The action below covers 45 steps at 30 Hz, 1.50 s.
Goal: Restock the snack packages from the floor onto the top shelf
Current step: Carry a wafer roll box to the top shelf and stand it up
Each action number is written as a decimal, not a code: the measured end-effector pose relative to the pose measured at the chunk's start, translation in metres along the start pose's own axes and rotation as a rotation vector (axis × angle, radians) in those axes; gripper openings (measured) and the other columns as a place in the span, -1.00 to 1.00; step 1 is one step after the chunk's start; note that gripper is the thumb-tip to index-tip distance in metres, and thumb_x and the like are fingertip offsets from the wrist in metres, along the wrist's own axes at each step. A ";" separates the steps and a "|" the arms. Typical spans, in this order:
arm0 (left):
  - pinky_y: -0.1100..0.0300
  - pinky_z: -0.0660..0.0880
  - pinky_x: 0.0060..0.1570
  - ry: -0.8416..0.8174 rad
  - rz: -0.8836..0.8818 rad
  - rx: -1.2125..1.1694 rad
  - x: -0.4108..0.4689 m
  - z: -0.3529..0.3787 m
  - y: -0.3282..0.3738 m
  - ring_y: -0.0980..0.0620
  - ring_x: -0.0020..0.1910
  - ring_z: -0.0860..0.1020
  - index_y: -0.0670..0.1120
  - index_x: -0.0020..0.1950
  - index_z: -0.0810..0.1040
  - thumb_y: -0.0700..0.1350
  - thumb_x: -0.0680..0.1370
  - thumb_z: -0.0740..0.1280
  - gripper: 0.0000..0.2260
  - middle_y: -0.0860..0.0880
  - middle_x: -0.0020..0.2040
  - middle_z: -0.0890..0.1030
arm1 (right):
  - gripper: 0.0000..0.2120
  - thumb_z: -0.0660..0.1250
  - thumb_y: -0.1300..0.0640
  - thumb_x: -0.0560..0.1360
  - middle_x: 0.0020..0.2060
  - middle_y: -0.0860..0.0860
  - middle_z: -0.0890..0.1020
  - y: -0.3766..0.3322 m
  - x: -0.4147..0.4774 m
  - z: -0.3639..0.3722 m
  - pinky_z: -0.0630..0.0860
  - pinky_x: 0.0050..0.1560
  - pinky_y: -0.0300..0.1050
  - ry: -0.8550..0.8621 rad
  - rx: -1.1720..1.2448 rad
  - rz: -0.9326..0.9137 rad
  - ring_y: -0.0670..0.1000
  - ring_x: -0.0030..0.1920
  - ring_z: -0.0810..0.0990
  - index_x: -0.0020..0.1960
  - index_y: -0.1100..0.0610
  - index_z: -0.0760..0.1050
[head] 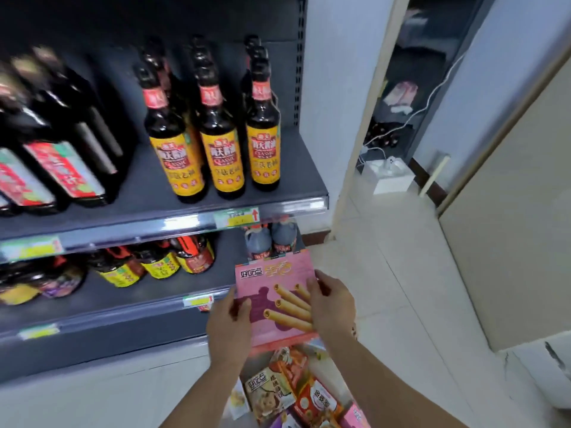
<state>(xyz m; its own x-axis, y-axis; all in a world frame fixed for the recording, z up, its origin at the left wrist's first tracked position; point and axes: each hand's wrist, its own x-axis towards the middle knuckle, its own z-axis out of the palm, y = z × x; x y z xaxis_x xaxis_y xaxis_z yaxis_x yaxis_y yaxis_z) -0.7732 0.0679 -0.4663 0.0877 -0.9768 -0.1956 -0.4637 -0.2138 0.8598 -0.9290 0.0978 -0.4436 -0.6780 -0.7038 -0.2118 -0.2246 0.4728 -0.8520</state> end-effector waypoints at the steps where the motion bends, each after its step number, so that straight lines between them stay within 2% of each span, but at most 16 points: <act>1: 0.17 0.39 -0.14 0.046 0.011 0.024 0.003 -0.017 0.000 -0.08 -0.06 0.55 -0.05 0.25 0.56 -0.15 0.59 0.28 -0.75 -0.11 -0.03 0.59 | -0.74 0.27 0.04 0.58 0.01 -0.03 0.63 -0.013 -0.008 0.009 0.46 0.05 -0.15 -0.028 0.005 -0.045 0.02 0.05 0.59 0.22 0.02 0.58; 4: 0.12 0.43 -0.14 0.162 0.018 -0.006 0.006 -0.073 0.000 -0.10 -0.08 0.56 -0.02 0.26 0.57 -0.15 0.59 0.27 -0.74 -0.12 -0.04 0.60 | -0.74 0.25 0.03 0.58 0.04 -0.02 0.64 -0.049 -0.036 0.041 0.47 0.04 -0.15 -0.103 -0.012 -0.131 0.02 0.07 0.59 0.22 -0.01 0.58; 7: 0.06 0.50 -0.02 0.274 0.031 -0.073 0.002 -0.136 0.004 -0.09 -0.01 0.58 -0.01 0.28 0.56 -0.15 0.60 0.25 -0.73 -0.10 0.02 0.59 | -0.80 0.27 0.08 0.57 -0.02 -0.03 0.66 -0.086 -0.070 0.074 0.42 -0.01 -0.17 -0.163 0.028 -0.193 0.02 0.03 0.59 0.13 0.03 0.61; 10: 0.14 0.44 -0.05 0.385 0.031 -0.085 -0.002 -0.202 0.001 -0.05 -0.02 0.56 -0.05 0.32 0.54 -0.13 0.60 0.24 -0.70 -0.09 0.02 0.56 | -0.82 0.28 0.08 0.56 -0.05 -0.05 0.66 -0.129 -0.111 0.109 0.36 -0.06 -0.21 -0.225 0.045 -0.267 0.00 0.00 0.59 0.08 0.04 0.63; 13: 0.17 0.38 -0.04 0.516 0.034 -0.151 -0.010 -0.272 -0.003 -0.05 0.00 0.53 -0.05 0.29 0.55 -0.11 0.61 0.25 -0.73 -0.05 0.00 0.52 | -0.77 0.30 -0.01 0.55 -0.02 -0.02 0.69 -0.169 -0.155 0.150 0.42 -0.01 -0.15 -0.288 0.089 -0.337 0.04 0.02 0.62 0.09 0.07 0.64; 17: 0.09 0.47 0.05 0.640 0.010 -0.175 -0.020 -0.363 -0.018 -0.06 0.00 0.55 -0.05 0.31 0.53 -0.09 0.60 0.25 -0.71 -0.01 0.00 0.52 | -0.75 0.30 -0.06 0.54 -0.10 -0.04 0.69 -0.217 -0.219 0.204 0.41 -0.08 -0.13 -0.381 0.100 -0.421 0.04 -0.02 0.62 0.05 0.06 0.64; 20: 0.04 0.51 0.08 0.714 0.019 -0.206 -0.029 -0.427 -0.030 -0.02 0.00 0.58 -0.02 0.24 0.57 -0.09 0.59 0.26 -0.76 0.01 -0.01 0.56 | -0.80 0.34 0.01 0.53 -0.22 -0.04 0.63 -0.255 -0.266 0.238 0.36 -0.15 -0.15 -0.441 0.144 -0.483 0.08 -0.08 0.61 -0.02 0.11 0.64; 23: 0.17 0.44 0.00 0.800 0.032 -0.230 -0.041 -0.487 -0.036 0.01 -0.02 0.57 -0.02 0.21 0.58 -0.15 0.59 0.26 -0.78 0.02 -0.04 0.56 | -0.82 0.35 0.00 0.52 -0.18 -0.01 0.66 -0.289 -0.312 0.272 0.43 -0.15 -0.10 -0.490 0.168 -0.555 0.09 -0.08 0.62 -0.03 0.10 0.62; 26: 0.09 0.49 0.11 0.882 0.028 -0.250 -0.052 -0.542 -0.044 0.04 0.01 0.58 -0.05 0.27 0.56 -0.15 0.58 0.26 -0.73 0.00 0.05 0.59 | -0.78 0.30 -0.05 0.53 -0.01 -0.02 0.66 -0.318 -0.358 0.305 0.50 0.00 -0.03 -0.559 0.161 -0.628 0.08 0.05 0.60 0.09 0.02 0.59; 28: 0.07 0.48 0.11 0.944 0.033 -0.219 -0.060 -0.575 -0.050 0.03 0.02 0.57 -0.04 0.25 0.57 -0.16 0.58 0.26 -0.74 0.03 0.02 0.58 | -0.68 0.26 -0.07 0.55 0.16 -0.01 0.61 -0.335 -0.386 0.322 0.47 0.13 -0.03 -0.610 0.139 -0.695 0.06 0.20 0.55 0.26 -0.01 0.54; 30: 0.08 0.47 0.09 1.013 0.033 -0.199 -0.068 -0.606 -0.054 0.02 0.03 0.55 -0.02 0.23 0.57 -0.14 0.58 0.27 -0.75 0.05 0.00 0.57 | -0.64 0.24 -0.06 0.58 0.22 0.03 0.56 -0.351 -0.413 0.337 0.42 0.13 -0.08 -0.650 0.130 -0.759 0.07 0.26 0.51 0.33 0.00 0.50; 32: 0.03 0.48 0.14 1.075 0.036 -0.207 -0.074 -0.634 -0.058 -0.01 0.07 0.57 -0.02 0.25 0.56 -0.11 0.58 0.29 -0.74 0.03 0.04 0.59 | -0.65 0.23 -0.04 0.59 0.20 0.06 0.56 -0.367 -0.437 0.349 0.36 -0.01 -0.14 -0.686 0.139 -0.814 0.09 0.24 0.51 0.34 -0.01 0.50; 34: -0.03 0.48 0.20 1.129 0.023 -0.223 -0.079 -0.660 -0.064 -0.01 0.10 0.57 -0.02 0.29 0.54 -0.10 0.57 0.29 -0.71 0.02 0.09 0.59 | -0.67 0.23 -0.04 0.59 0.18 0.06 0.56 -0.384 -0.460 0.362 0.32 -0.06 -0.15 -0.726 0.157 -0.857 0.09 0.20 0.52 0.32 -0.04 0.51; 37: -0.06 0.46 0.24 1.220 0.001 -0.228 -0.087 -0.697 -0.069 -0.02 0.15 0.56 -0.06 0.33 0.51 -0.10 0.57 0.29 -0.68 -0.01 0.14 0.59 | -0.70 0.24 -0.04 0.58 0.14 0.05 0.57 -0.409 -0.492 0.384 0.40 -0.02 -0.08 -0.810 0.189 -0.911 0.10 0.16 0.54 0.27 -0.05 0.53; 41: -0.04 0.46 0.24 1.348 -0.044 -0.204 -0.099 -0.737 -0.070 0.01 0.15 0.54 -0.05 0.35 0.49 -0.09 0.59 0.27 -0.68 0.00 0.17 0.58 | -0.73 0.25 -0.04 0.56 0.01 0.04 0.57 -0.438 -0.531 0.414 0.42 -0.06 -0.09 -0.913 0.227 -0.969 0.11 0.07 0.55 0.24 -0.09 0.55; 45: -0.01 0.48 0.22 1.474 -0.072 -0.227 -0.111 -0.773 -0.067 0.03 0.15 0.54 -0.03 0.39 0.45 -0.07 0.59 0.27 -0.65 0.02 0.19 0.57 | -0.74 0.27 -0.05 0.54 0.00 -0.03 0.61 -0.462 -0.571 0.442 0.52 -0.01 -0.03 -1.011 0.281 -1.030 0.05 0.06 0.57 0.20 -0.12 0.55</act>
<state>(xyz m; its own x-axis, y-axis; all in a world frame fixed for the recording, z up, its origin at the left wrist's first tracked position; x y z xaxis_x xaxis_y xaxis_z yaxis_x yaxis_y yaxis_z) -0.0698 0.1789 -0.1376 0.9569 -0.0713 0.2815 -0.2885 -0.1235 0.9495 -0.1290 0.0465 -0.1402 0.4875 -0.7779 0.3965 -0.0736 -0.4892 -0.8691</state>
